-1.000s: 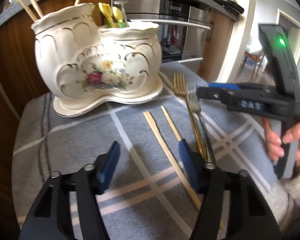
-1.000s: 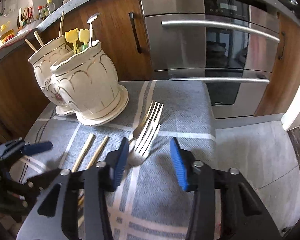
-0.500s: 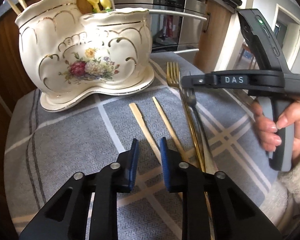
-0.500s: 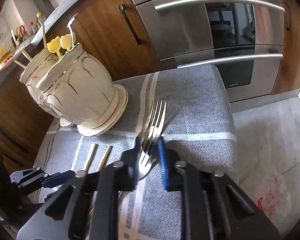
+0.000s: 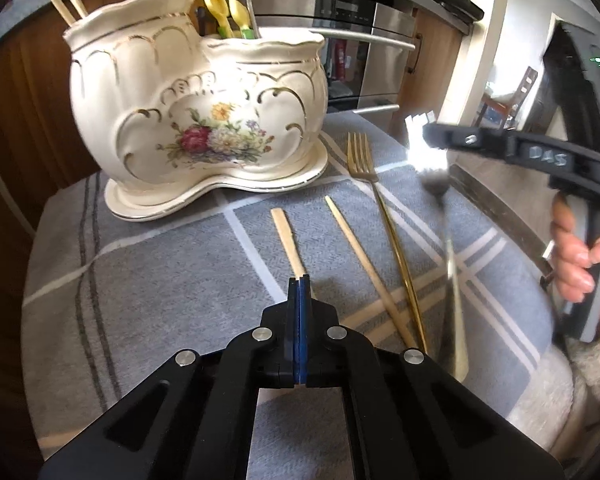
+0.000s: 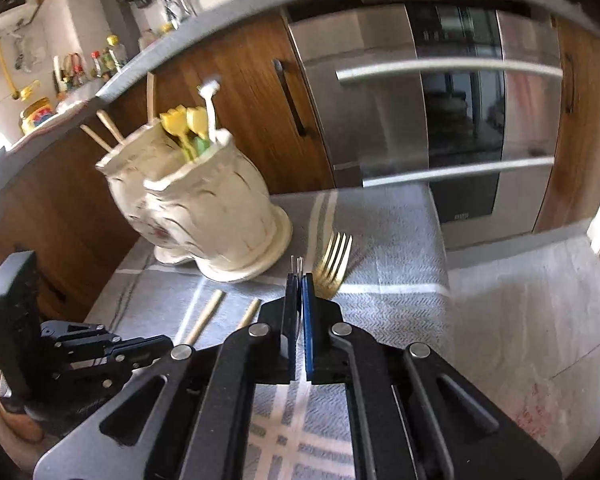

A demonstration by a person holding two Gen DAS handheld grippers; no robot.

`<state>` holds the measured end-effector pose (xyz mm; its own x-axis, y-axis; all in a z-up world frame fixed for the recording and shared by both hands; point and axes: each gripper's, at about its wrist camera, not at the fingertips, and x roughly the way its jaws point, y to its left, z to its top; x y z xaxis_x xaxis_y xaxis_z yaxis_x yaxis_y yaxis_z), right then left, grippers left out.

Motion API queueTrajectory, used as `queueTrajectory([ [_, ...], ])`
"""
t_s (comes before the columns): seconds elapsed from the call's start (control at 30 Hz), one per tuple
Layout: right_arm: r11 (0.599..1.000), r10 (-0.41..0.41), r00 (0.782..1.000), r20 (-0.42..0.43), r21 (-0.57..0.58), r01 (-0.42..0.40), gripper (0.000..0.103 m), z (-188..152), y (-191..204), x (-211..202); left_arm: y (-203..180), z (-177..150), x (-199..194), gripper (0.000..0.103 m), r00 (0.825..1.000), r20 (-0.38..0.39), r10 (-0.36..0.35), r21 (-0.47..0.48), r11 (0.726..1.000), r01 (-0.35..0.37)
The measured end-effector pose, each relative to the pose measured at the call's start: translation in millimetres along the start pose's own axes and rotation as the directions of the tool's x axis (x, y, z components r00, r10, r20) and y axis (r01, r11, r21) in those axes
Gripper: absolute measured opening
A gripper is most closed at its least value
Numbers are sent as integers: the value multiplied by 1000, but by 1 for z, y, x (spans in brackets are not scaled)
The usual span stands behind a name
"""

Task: Organize utensils
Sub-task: 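Grasp a wooden chopstick with the left tool while the right tool grasps a gold fork, then carry the chopstick and the gold fork up over the holder cups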

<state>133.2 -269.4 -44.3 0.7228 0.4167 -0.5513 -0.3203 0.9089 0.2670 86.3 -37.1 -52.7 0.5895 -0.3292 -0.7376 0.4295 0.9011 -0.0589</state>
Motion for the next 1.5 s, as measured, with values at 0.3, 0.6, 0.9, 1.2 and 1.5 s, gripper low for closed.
queueTrajectory([
  [0.3, 997, -8, 991, 136, -73, 18, 2, -3, 23, -52, -8, 3, 1, 16, 999, -35, -13, -18, 1000, 13],
  [0.6, 988, -40, 964, 262, -131, 77, 2, 1, 44, -90, -19, 3, 21, 8, 993, -44, 112, 62, 992, -110],
  [0.9, 980, -100, 947, 304, -133, 146, 2, 12, 48, -100, 2, -3, -9, 6, 997, 61, 44, 56, 997, -47],
  [1.2, 970, -99, 928, 360, -172, 170, 2, 46, 65, -101, 20, 19, -75, 6, 958, 287, -10, 35, 999, 0],
  [1.5, 967, -92, 894, 438, -176, 186, 2, 103, 88, -93, 56, 95, -122, 6, 838, 544, -42, -24, 998, 66],
])
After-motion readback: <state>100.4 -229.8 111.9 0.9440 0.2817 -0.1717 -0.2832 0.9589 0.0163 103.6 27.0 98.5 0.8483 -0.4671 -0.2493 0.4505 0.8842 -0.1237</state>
